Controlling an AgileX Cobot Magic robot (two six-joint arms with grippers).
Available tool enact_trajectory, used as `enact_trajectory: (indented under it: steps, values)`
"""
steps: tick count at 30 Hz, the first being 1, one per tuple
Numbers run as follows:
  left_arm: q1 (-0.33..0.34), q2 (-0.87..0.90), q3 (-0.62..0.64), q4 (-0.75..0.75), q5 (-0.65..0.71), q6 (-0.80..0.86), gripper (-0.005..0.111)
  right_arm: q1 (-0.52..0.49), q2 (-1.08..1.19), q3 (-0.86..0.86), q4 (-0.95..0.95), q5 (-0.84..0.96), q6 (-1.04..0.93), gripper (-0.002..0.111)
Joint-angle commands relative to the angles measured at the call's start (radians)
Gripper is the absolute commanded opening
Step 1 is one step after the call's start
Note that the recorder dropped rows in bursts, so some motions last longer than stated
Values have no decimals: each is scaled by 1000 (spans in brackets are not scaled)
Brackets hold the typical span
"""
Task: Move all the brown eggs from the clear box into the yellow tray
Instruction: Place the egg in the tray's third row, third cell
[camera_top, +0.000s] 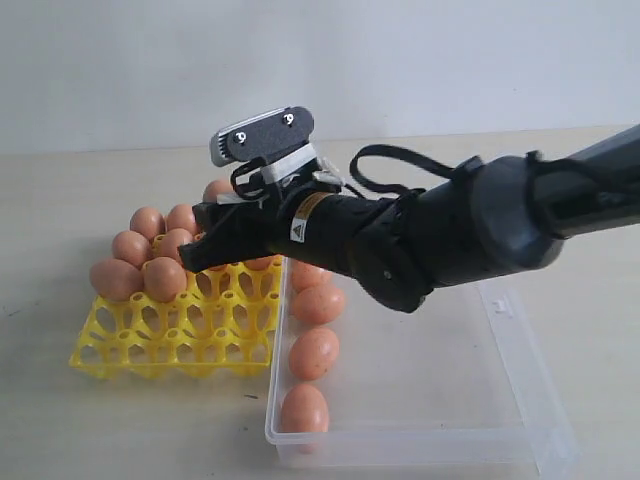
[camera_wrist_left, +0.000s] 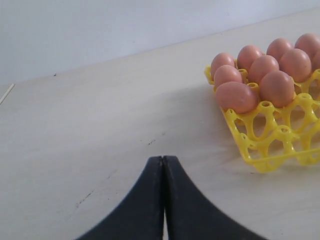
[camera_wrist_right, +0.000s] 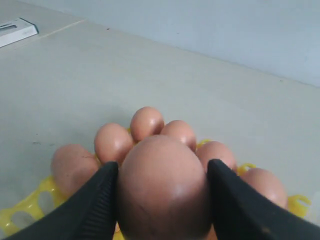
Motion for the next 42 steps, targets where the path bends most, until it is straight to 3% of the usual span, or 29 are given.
enact_trajectory:
  steps: [1, 9, 18, 22, 27, 30, 34, 37, 42]
  values:
    - [2, -6, -4, -2, -6, -5, 0, 0, 91, -64, -148, -70, 130, 0]
    - [2, -6, -4, -2, -6, -5, 0, 0, 181, -131, -206, -63, 204, 0]
    - [2, -6, -4, -2, -6, -5, 0, 0, 213, -145, -225, -54, 271, 11]
    - [2, -6, -4, -2, -6, -5, 0, 0, 213, -145, -223, -43, 271, 22]
    - [2, -6, -4, -2, -6, -5, 0, 0, 213, -145, -223, 0, 274, 52]
    - [2, -6, -4, -2, -6, -5, 0, 0, 213, -145, -217, 37, 274, 63]
    - [2, -6, -4, -2, -6, -5, 0, 0, 175, -145, -192, 94, 274, 63]
    - [2, -6, -4, -2, -6, -5, 0, 0, 91, -145, -192, 195, 261, 61]
    - [2, -6, -4, -2, -6, -5, 0, 0, -120, -145, -192, 595, 191, 58]
